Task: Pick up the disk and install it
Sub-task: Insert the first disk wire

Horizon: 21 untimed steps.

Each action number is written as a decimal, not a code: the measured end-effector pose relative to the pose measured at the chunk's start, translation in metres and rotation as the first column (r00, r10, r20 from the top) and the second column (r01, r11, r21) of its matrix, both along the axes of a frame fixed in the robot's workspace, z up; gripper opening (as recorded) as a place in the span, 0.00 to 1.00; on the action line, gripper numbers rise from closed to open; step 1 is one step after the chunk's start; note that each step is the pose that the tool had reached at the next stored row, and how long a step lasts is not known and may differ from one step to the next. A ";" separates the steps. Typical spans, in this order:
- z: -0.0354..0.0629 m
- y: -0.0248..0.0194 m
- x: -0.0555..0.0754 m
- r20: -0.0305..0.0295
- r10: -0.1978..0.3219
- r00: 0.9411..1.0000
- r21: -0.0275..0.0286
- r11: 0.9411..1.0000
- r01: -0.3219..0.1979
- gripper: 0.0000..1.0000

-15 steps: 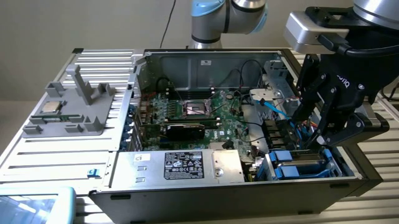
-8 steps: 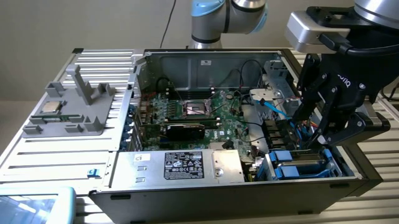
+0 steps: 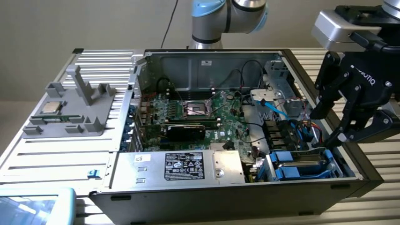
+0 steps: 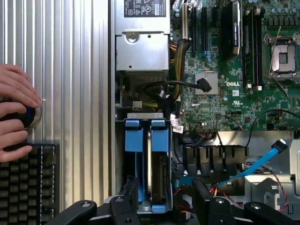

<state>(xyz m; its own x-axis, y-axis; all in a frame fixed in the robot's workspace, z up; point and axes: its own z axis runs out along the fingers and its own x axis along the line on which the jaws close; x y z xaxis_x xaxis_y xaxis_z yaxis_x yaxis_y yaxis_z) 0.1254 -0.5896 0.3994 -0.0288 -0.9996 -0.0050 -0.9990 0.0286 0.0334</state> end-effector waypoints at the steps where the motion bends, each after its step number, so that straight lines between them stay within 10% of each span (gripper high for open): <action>1: -0.0001 0.0009 0.003 0.000 0.000 1.000 0.000 1.000 0.000 0.58; 12: -0.0102 0.0252 0.030 0.000 0.000 1.000 0.000 1.000 0.000 0.58; 21: -0.0190 0.0256 0.031 0.001 -0.108 0.994 0.002 0.994 0.108 0.58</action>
